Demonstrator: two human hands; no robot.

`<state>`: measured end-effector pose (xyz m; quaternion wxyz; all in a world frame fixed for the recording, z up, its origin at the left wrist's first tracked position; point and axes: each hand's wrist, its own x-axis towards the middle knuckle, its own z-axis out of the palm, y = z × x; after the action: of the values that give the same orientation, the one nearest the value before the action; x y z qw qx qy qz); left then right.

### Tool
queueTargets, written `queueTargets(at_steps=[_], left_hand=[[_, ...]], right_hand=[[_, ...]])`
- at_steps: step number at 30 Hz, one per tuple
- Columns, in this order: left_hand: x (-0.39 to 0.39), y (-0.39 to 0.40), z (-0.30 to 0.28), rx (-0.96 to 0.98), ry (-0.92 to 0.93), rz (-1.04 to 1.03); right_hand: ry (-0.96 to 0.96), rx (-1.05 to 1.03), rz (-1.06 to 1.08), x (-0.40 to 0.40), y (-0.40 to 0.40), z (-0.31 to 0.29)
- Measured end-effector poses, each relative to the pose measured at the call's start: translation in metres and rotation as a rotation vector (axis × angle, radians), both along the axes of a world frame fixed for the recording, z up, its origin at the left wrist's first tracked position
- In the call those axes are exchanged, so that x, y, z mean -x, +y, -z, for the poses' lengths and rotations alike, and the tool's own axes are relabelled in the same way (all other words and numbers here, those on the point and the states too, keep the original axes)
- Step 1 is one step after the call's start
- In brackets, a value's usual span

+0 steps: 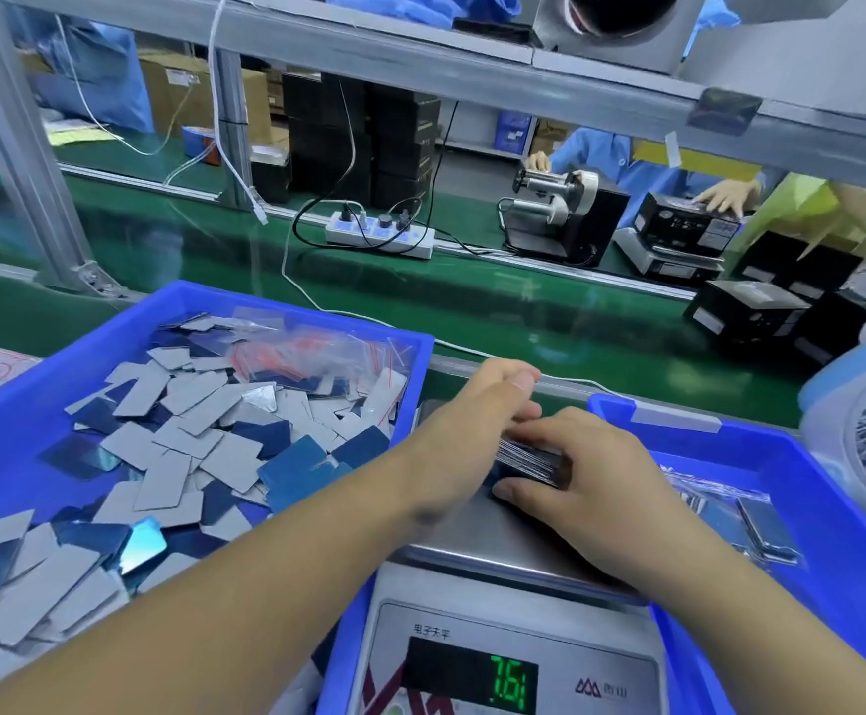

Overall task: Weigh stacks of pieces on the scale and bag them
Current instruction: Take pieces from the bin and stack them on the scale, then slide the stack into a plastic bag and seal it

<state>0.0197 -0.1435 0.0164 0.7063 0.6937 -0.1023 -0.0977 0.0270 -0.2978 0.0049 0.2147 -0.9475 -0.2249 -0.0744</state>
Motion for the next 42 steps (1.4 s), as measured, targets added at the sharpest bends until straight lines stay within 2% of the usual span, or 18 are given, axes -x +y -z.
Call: queueTargets(at_steps=[5,9,11,14,17,18,21,24,26,28,31,33,38,42], left_hand=[[0.001,-0.004,0.000,0.059,-0.007,0.011],[-0.001,-0.015,0.005,-0.024,-0.066,0.003],[-0.001,-0.019,0.002,-0.085,-0.036,0.003],[0.009,-0.015,0.002,-0.219,-0.041,0.083],[0.005,-0.015,0.004,-0.300,-0.062,0.065],[0.005,-0.015,0.004,-0.314,-0.067,0.066],[0.005,-0.012,0.005,-0.272,-0.110,0.065],[-0.013,0.009,0.003,-0.228,-0.220,-0.136],[-0.032,0.037,0.006,-0.374,-0.290,-0.373],[-0.049,0.068,0.014,-0.685,-0.240,-0.524],[-0.065,0.099,0.038,-1.117,-0.059,-0.486],[-0.067,0.102,0.049,-1.215,-0.003,-0.421],[-0.072,0.097,0.055,-1.202,-0.030,-0.443],[-0.070,0.098,0.053,-1.039,-0.002,-0.514]], right_hand=[[-0.003,-0.014,0.028,0.000,-0.003,0.001],[-0.014,-0.084,0.020,0.002,0.008,-0.001],[-0.003,-0.107,0.007,0.004,0.010,-0.001],[-0.044,0.024,-0.030,0.005,0.014,0.004],[-0.061,0.389,-0.107,0.006,0.022,0.013],[-0.037,0.354,-0.121,0.006,0.022,0.011],[0.055,0.025,-0.094,0.006,0.012,-0.003],[0.041,0.072,-0.065,0.003,0.004,-0.004],[0.044,0.053,-0.024,0.002,0.000,-0.003],[0.053,0.007,-0.023,0.004,-0.001,-0.004],[0.072,0.002,-0.039,0.006,0.000,-0.003],[0.084,0.007,-0.029,0.005,0.001,-0.001],[0.072,0.014,-0.030,0.005,-0.001,-0.001],[0.061,0.008,-0.025,0.006,-0.001,-0.002]])
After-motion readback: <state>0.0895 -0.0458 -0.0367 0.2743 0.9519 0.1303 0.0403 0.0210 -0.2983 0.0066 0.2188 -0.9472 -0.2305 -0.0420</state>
